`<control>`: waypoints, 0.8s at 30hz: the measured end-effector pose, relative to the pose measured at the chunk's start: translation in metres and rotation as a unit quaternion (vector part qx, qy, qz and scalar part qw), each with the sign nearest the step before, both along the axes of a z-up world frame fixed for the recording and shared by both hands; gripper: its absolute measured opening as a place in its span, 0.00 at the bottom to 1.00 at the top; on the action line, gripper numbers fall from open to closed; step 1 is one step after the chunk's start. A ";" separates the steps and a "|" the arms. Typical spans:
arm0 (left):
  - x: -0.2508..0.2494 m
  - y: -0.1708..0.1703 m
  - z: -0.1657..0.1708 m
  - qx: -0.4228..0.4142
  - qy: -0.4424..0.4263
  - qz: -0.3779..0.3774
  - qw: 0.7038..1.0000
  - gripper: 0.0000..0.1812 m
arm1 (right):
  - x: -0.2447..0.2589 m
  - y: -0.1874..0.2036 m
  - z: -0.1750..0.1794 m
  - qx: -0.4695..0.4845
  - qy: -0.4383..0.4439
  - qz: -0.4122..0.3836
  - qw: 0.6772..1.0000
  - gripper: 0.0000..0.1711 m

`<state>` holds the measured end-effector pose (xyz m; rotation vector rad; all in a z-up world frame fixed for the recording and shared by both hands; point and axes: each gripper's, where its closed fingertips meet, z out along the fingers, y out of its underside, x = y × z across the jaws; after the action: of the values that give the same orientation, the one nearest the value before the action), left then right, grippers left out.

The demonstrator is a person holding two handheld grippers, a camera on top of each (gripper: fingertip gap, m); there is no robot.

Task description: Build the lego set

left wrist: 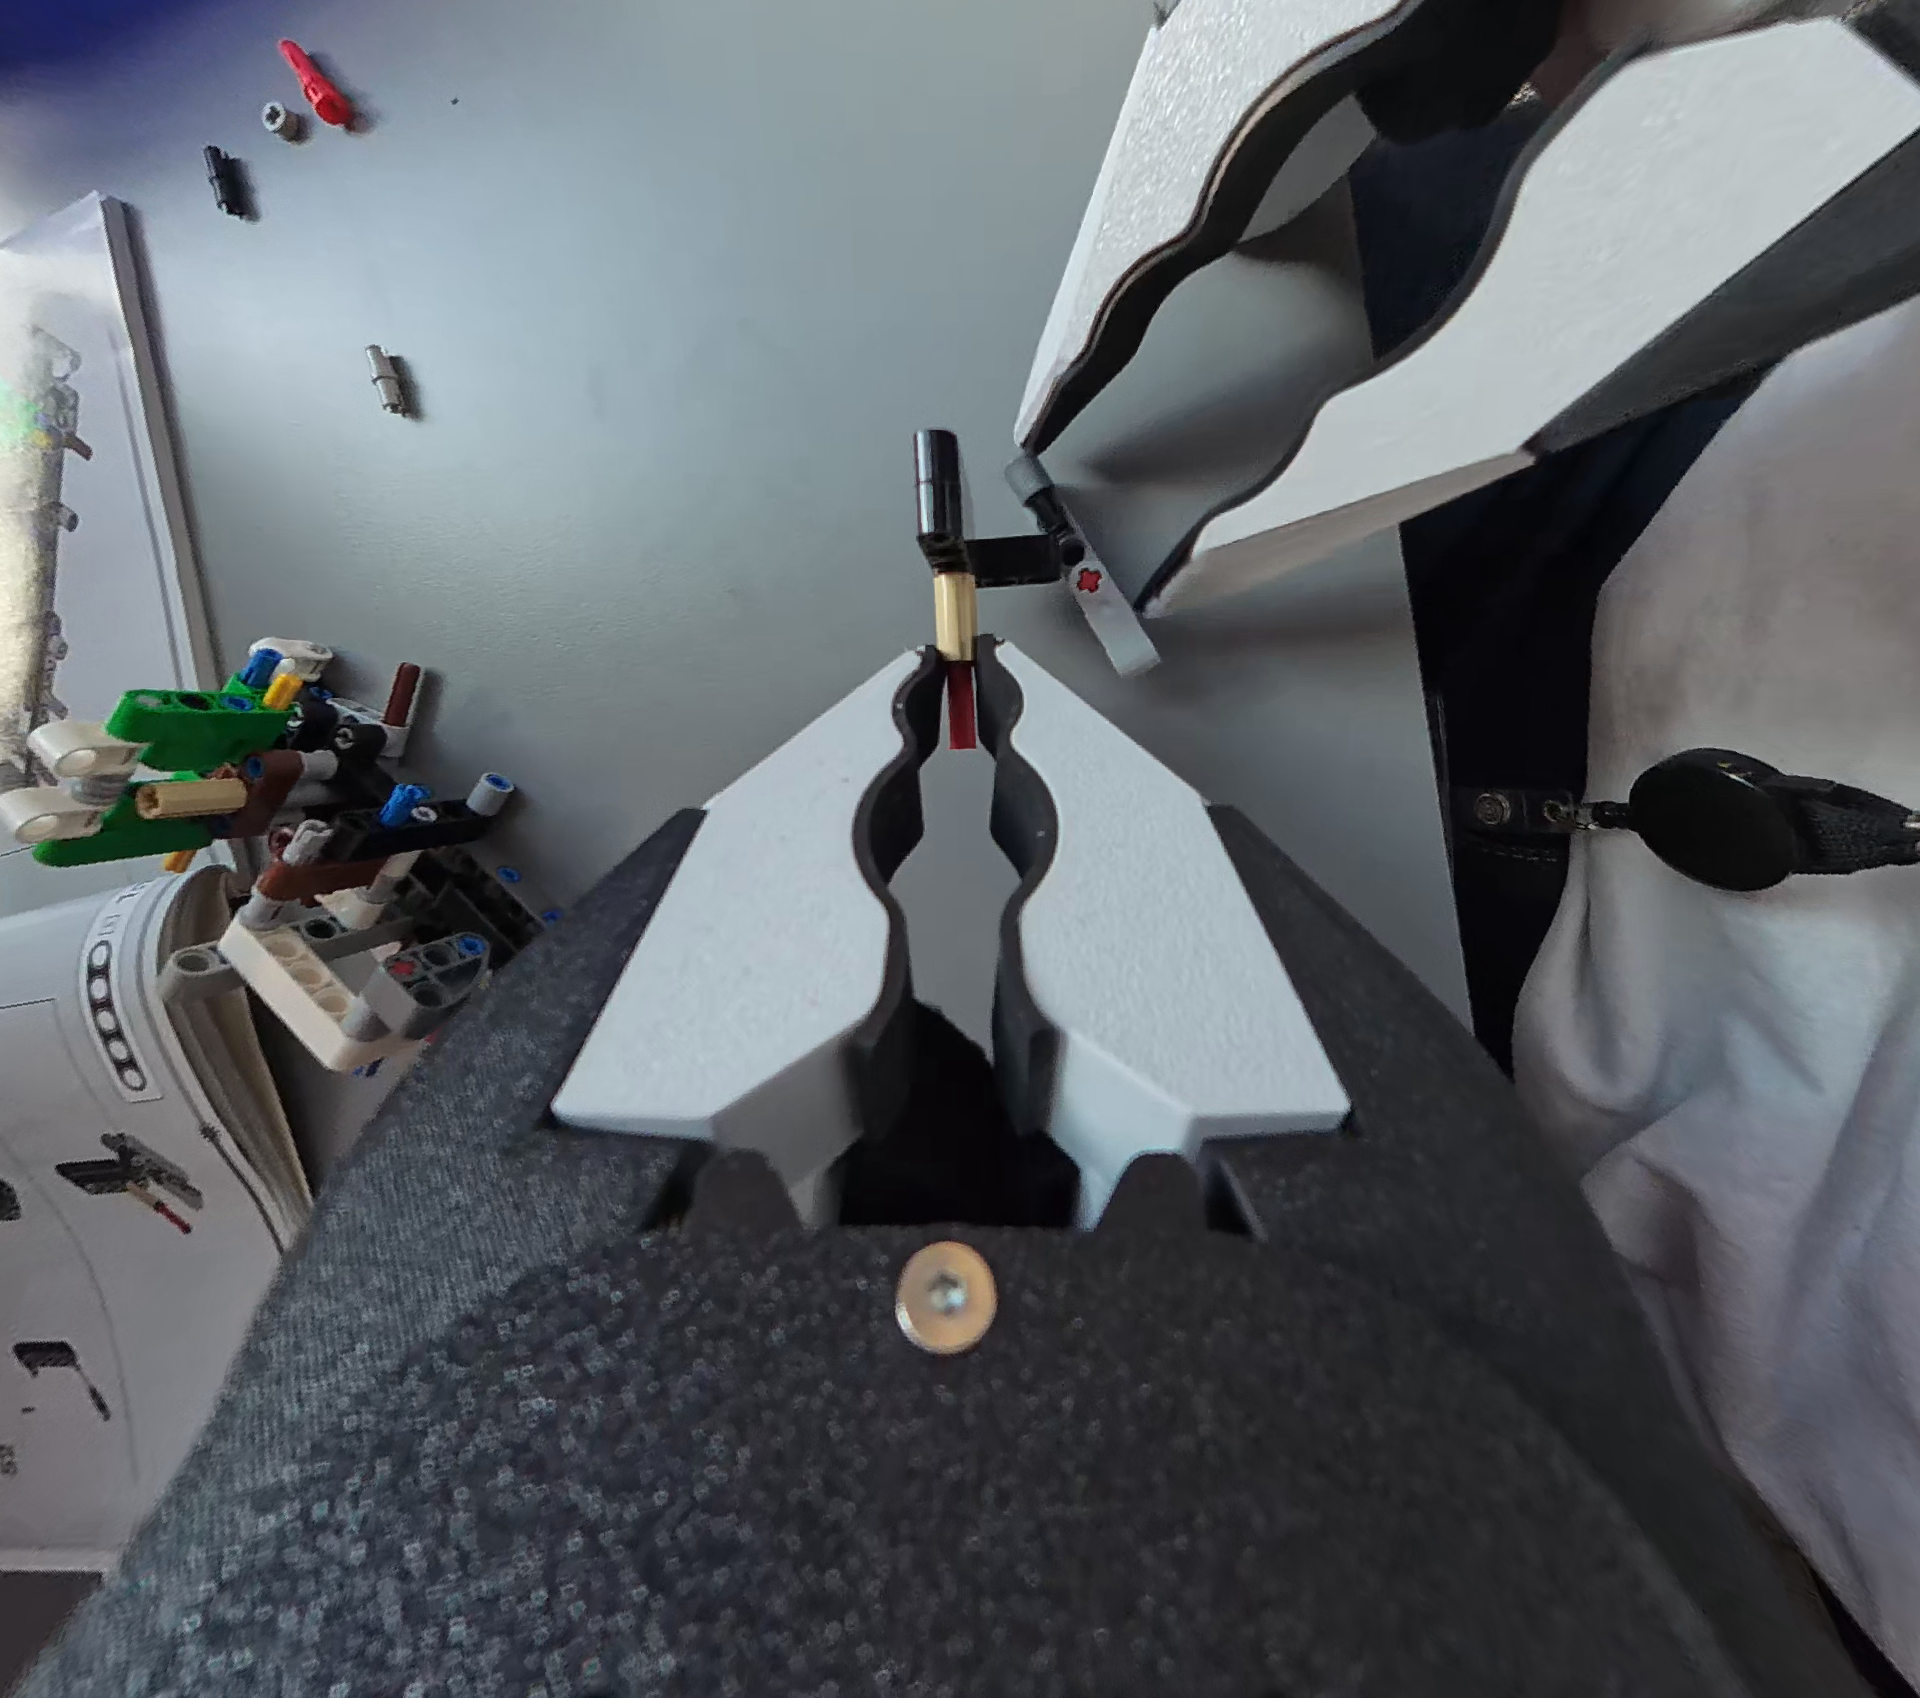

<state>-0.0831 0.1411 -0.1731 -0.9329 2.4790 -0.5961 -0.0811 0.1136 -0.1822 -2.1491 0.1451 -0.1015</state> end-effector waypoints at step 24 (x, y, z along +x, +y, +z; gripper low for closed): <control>-0.012 -0.010 -0.009 -0.018 0.040 0.079 0.996 0.02 | -0.004 0.012 0.003 0.031 -0.043 -0.034 0.998 0.29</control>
<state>-0.0948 0.1310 -0.1820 -1.1768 2.4410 -0.5630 -0.0853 0.1252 -0.1794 -2.0744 0.1700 -0.2249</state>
